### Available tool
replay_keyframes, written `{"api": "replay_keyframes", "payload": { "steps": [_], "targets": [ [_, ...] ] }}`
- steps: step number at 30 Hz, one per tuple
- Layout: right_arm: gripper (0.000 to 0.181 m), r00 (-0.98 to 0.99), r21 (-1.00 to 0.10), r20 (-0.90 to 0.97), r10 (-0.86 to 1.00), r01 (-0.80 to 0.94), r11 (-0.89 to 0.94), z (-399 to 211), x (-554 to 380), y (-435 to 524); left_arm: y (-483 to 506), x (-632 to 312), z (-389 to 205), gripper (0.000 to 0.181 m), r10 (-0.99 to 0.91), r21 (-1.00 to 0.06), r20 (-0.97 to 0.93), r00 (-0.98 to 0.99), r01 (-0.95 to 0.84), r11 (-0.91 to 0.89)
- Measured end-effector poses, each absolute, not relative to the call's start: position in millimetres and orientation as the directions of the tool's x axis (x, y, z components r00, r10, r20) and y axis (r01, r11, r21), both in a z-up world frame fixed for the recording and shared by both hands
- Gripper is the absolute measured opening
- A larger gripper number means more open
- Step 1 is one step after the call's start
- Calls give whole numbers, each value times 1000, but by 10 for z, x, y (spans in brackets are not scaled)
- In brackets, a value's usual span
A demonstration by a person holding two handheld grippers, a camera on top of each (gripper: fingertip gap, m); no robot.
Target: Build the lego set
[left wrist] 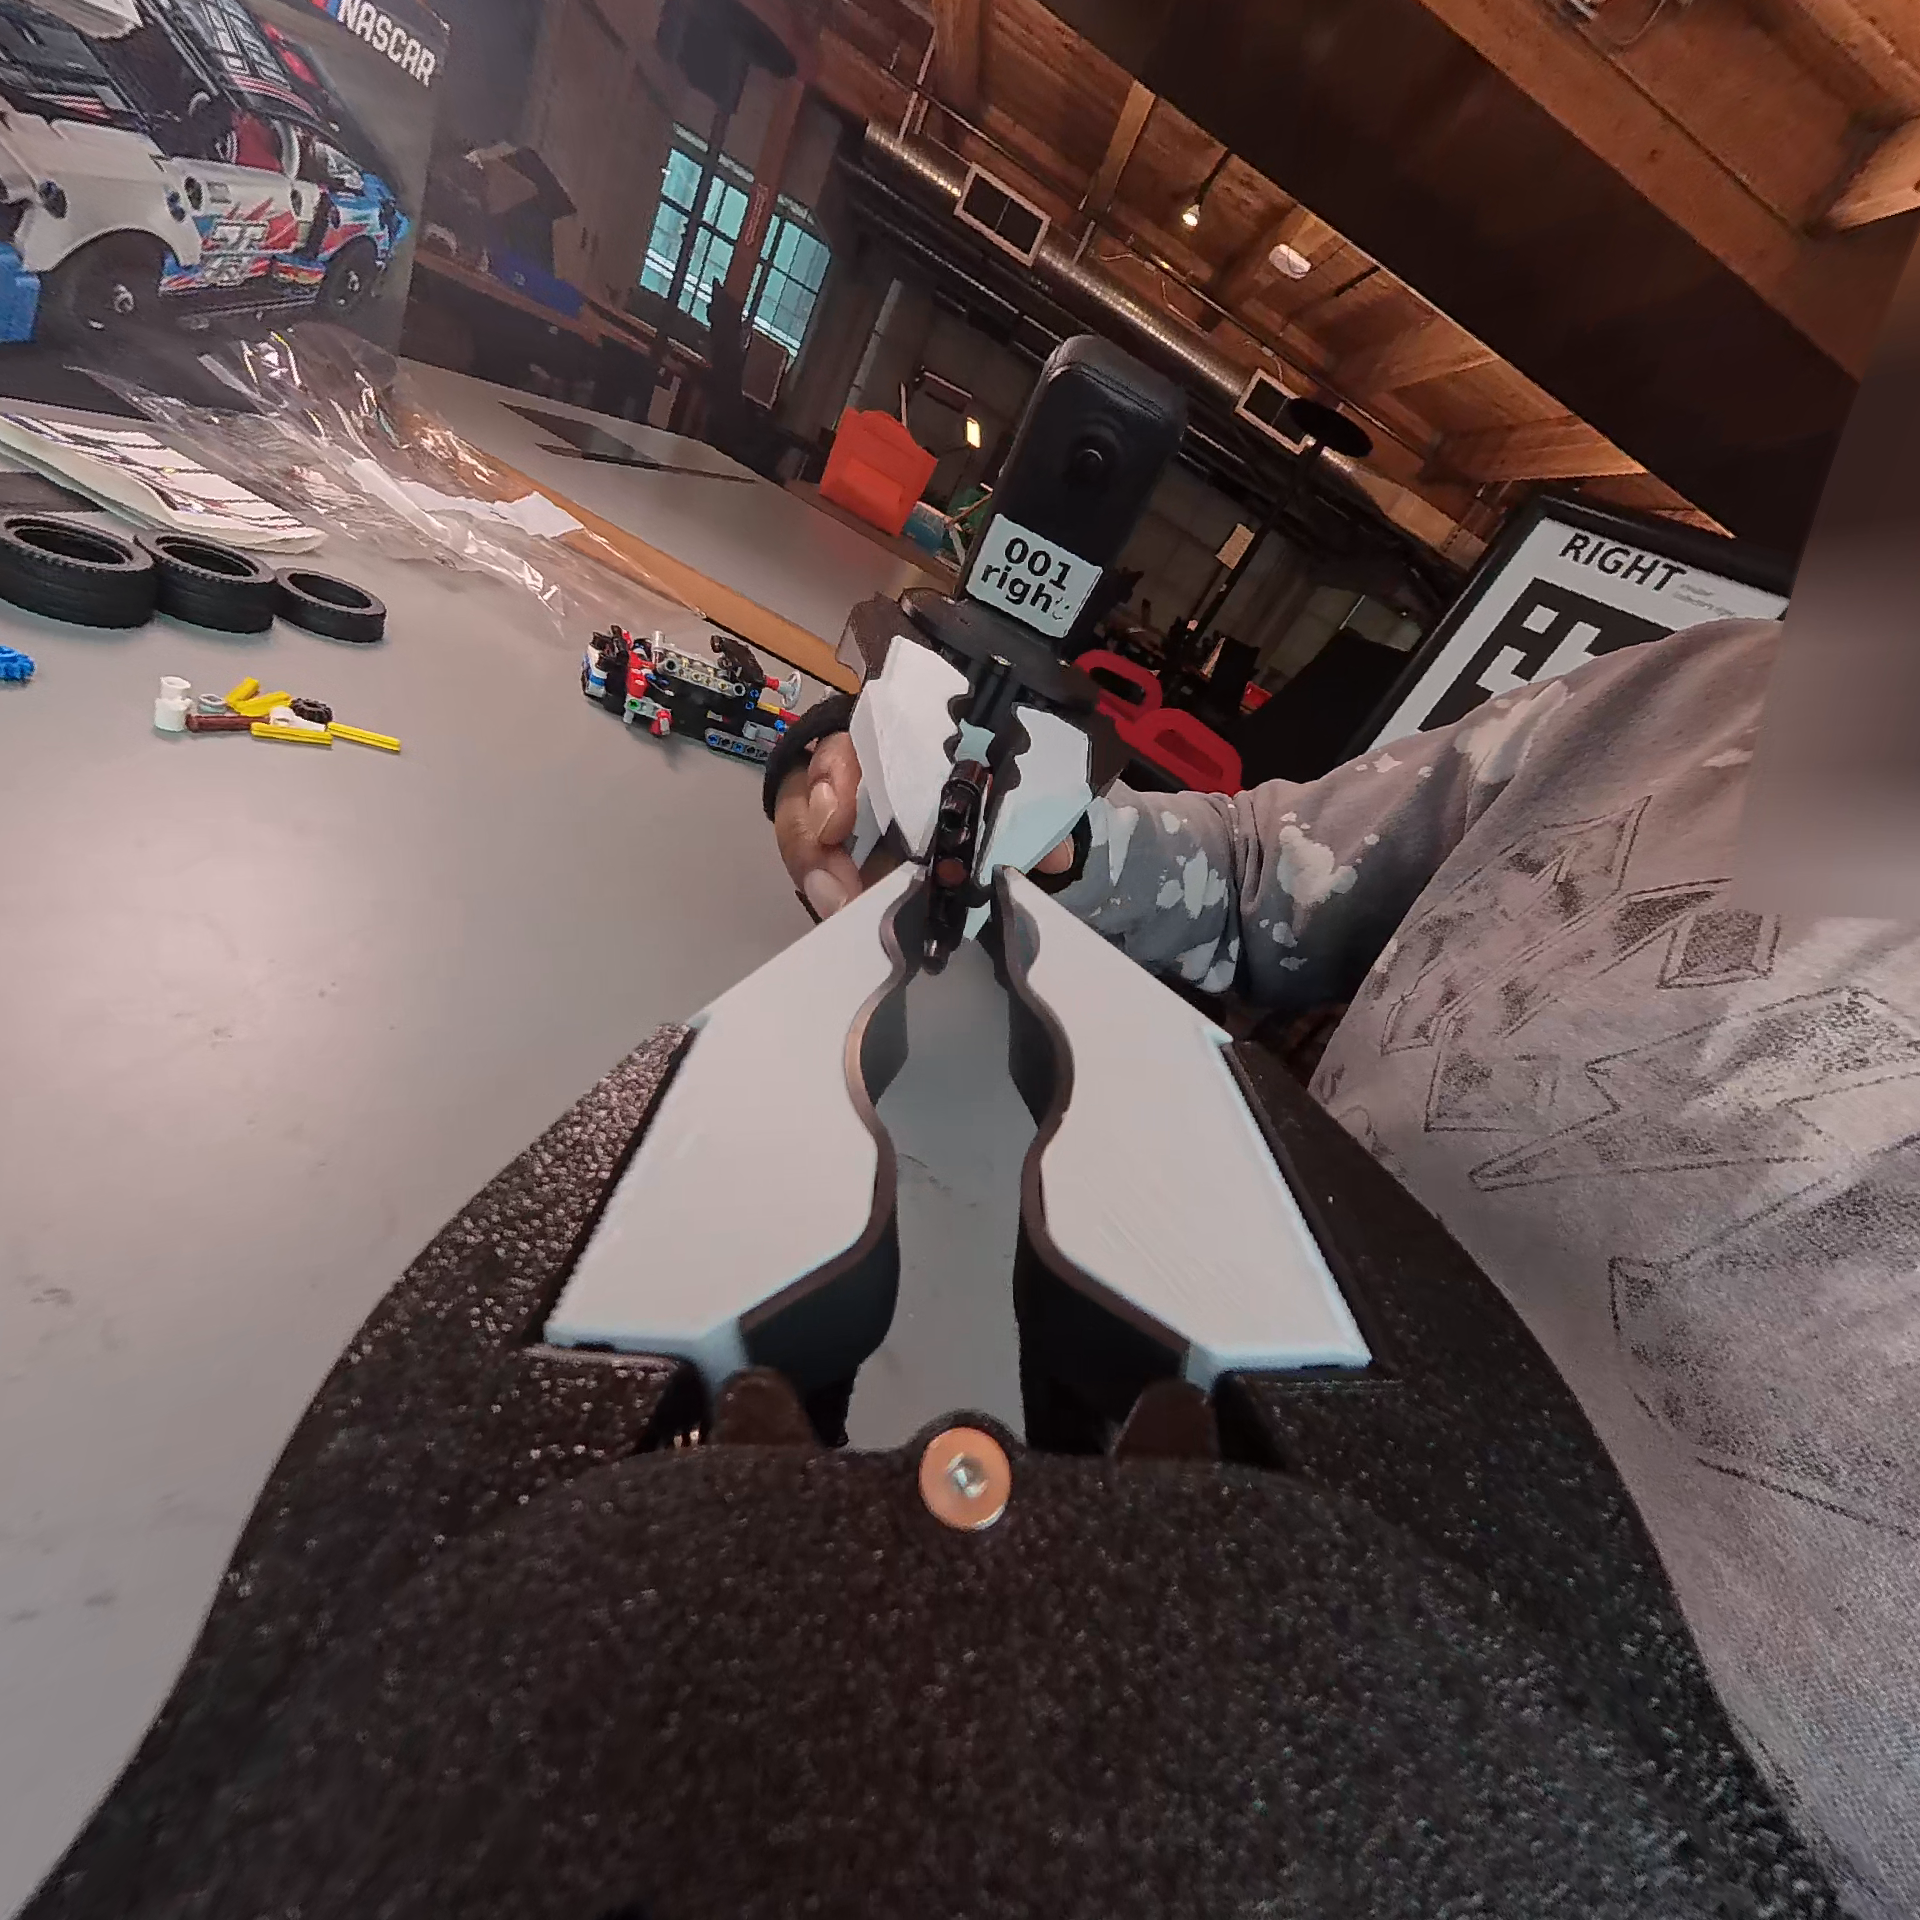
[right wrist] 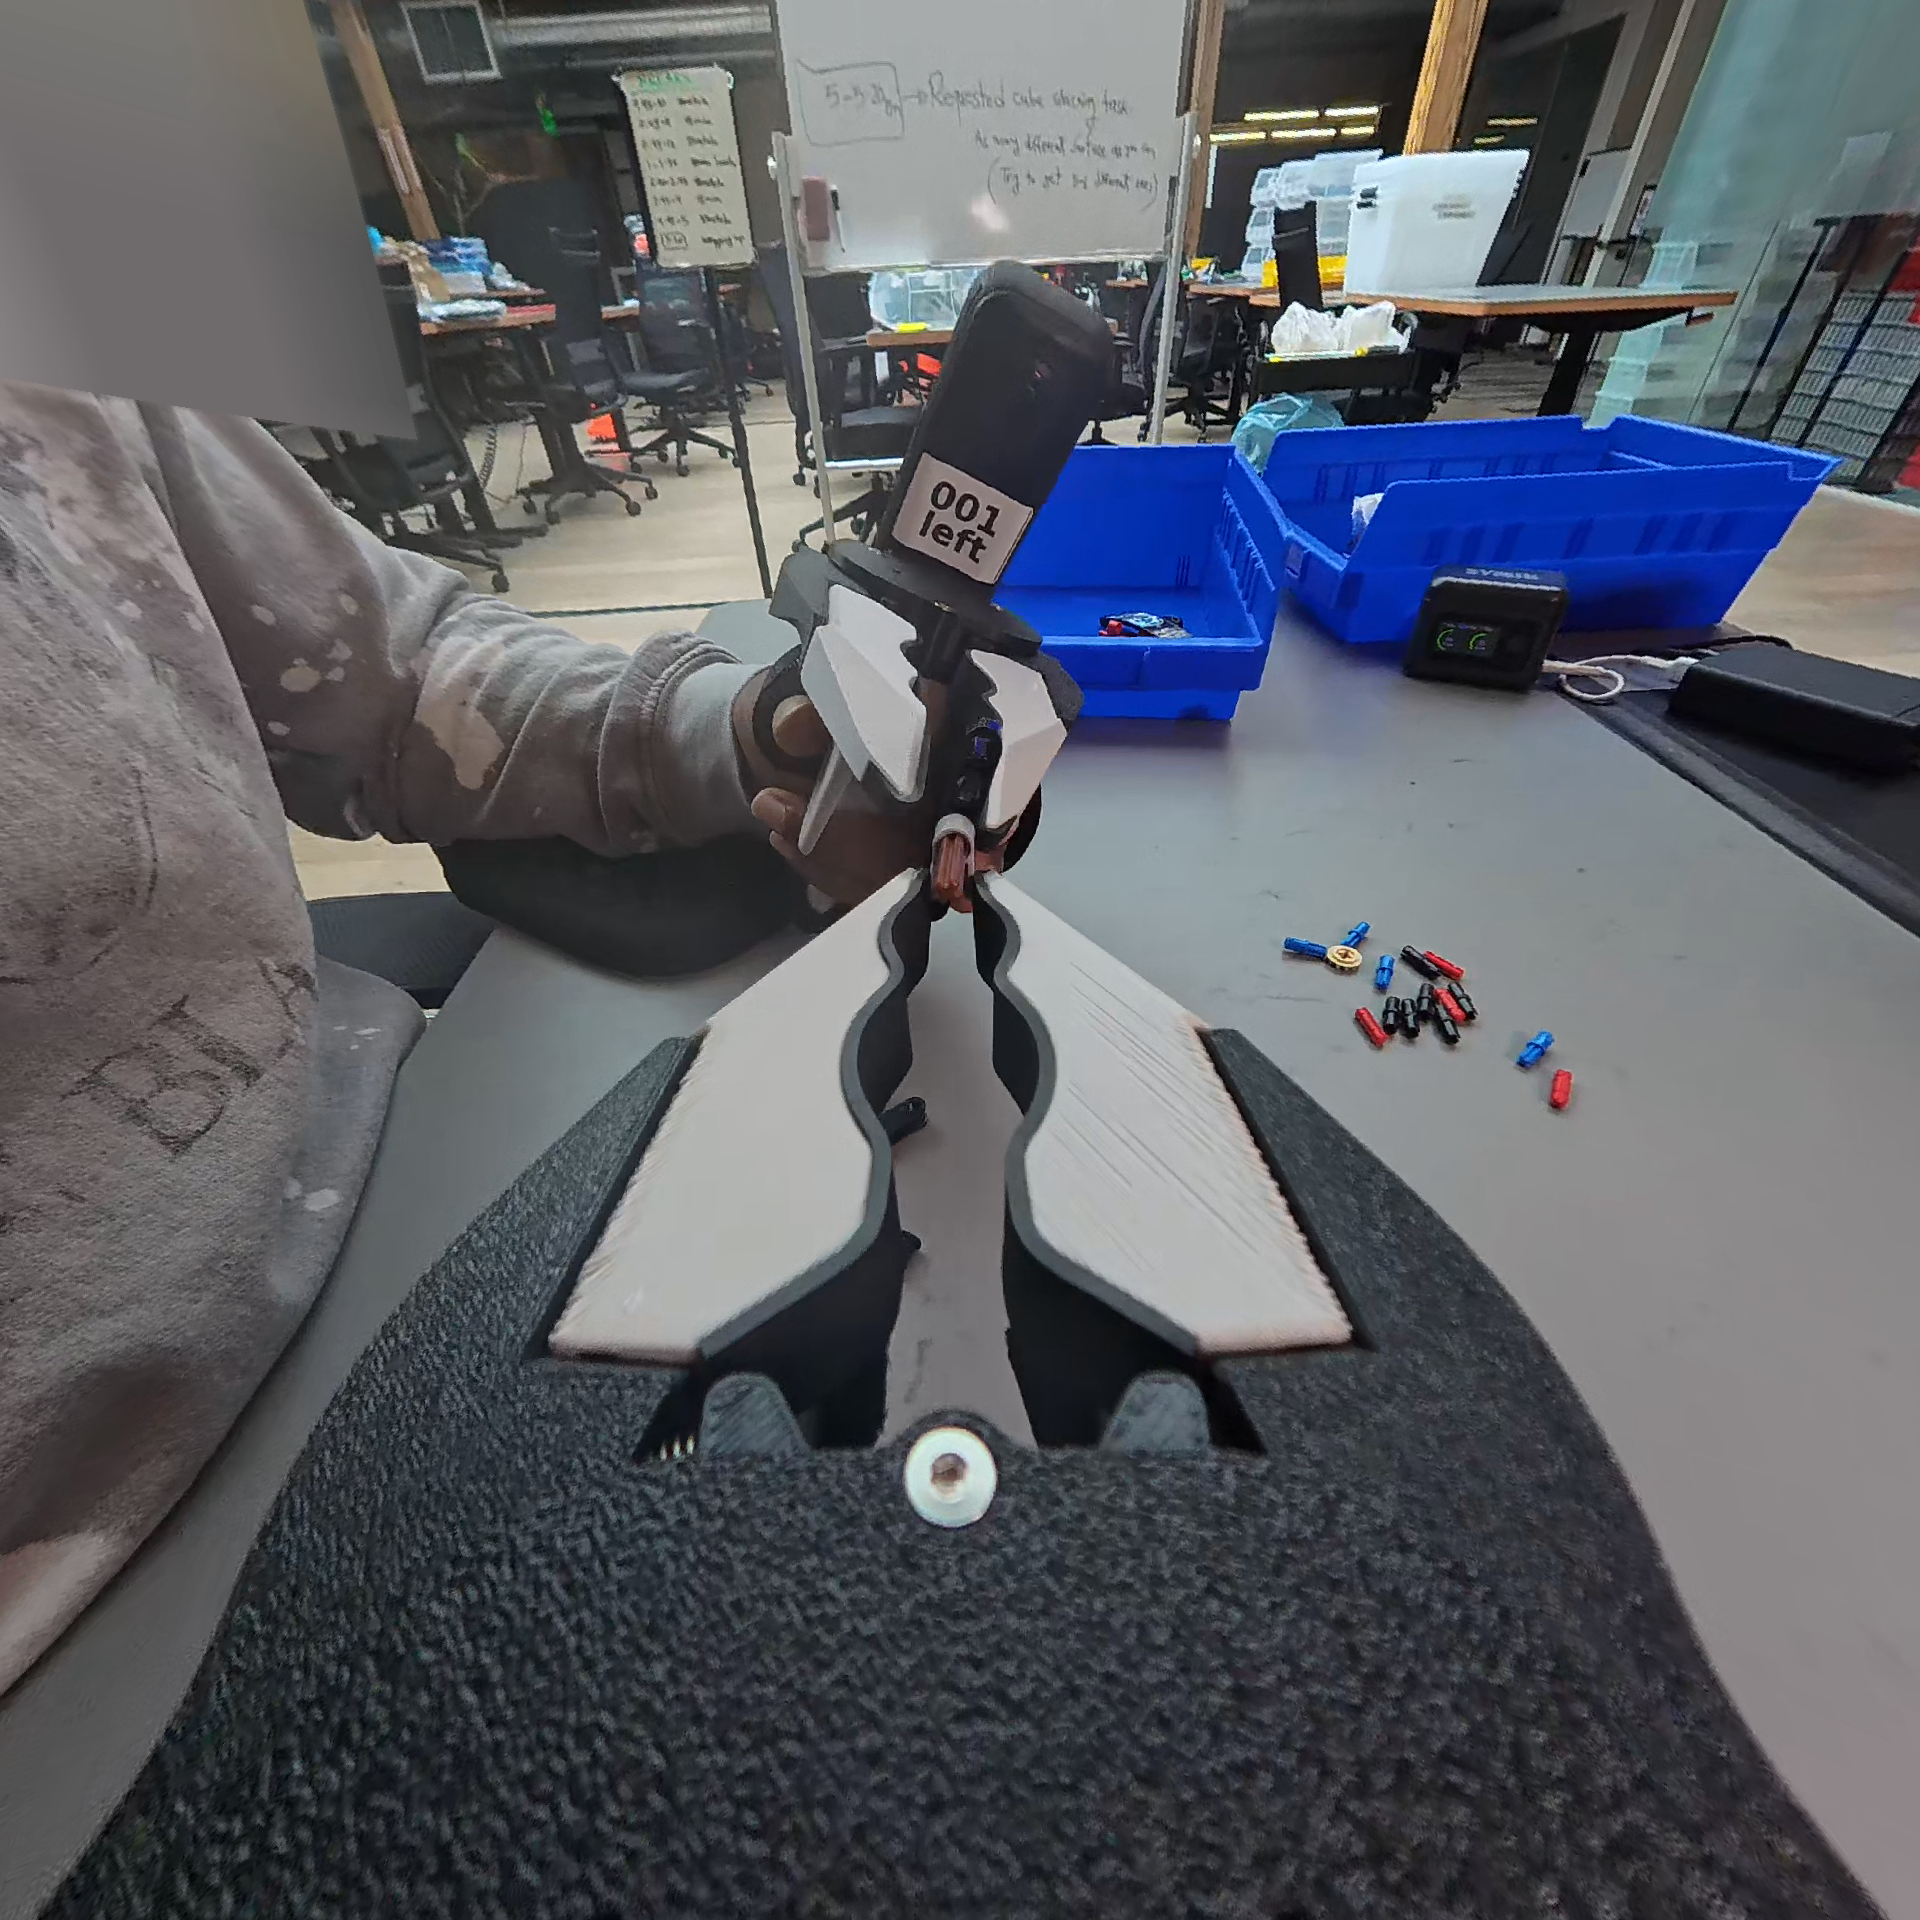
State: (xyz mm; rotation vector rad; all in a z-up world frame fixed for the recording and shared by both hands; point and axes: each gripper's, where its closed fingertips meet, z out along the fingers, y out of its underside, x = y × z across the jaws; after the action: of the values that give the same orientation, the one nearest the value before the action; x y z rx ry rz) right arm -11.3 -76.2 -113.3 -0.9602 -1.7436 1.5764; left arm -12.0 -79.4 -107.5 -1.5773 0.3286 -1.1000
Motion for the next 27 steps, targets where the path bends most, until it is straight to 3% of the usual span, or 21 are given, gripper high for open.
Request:
{"api": "replay_keyframes", "payload": {
  "steps": [5, 10, 14, 17, 21, 24, 26, 27],
  "targets": [
    [7, -555, -992, -88, 827, 126, -21, -1151, -135, -714, -741, -201, -1130, 6, -667, -875, 484, 567, 332, -353],
    [7, -558, -961, -276, 782, 135, -242, -999, -32, -267, -663, -621, -1133, 0, -553, -823, 568, 610, 435, -365],
    [7, -405, -968, -204, 891, 217, -123, -1306, -38, 211, -613, -713, -1226, 0, -487, -813, 582, 652, 442, -380],
    [7, -378, -962, -232, 896, 226, -154, -1332, -42, 309, -562, -650, -1381, 0, -446, -815, 569, 691, 398, -421],
    [7, -442, -961, -231, 867, 241, -134, -1360, -80, 38, -544, -516, -1431, 42, -470, -882, 433, 770, 252, -399],
    [7, -521, -962, -237, 820, 244, -123, -1336, -107, -291, -556, -363, -1462, 50, -513, -925, 304, 803, 121, -360],
    [7, -565, -961, -239, 789, 254, -110, -1347, -111, -484, -573, -267, -1477, 41, -543, -943, 227, 809, 43, -330],
    [7, -581, -961, -235, 779, 257, -99, -1359, -110, -554, -598, -219, -1481, 20, -565, -949, 193, 802, 6, -316]
  ]
}}
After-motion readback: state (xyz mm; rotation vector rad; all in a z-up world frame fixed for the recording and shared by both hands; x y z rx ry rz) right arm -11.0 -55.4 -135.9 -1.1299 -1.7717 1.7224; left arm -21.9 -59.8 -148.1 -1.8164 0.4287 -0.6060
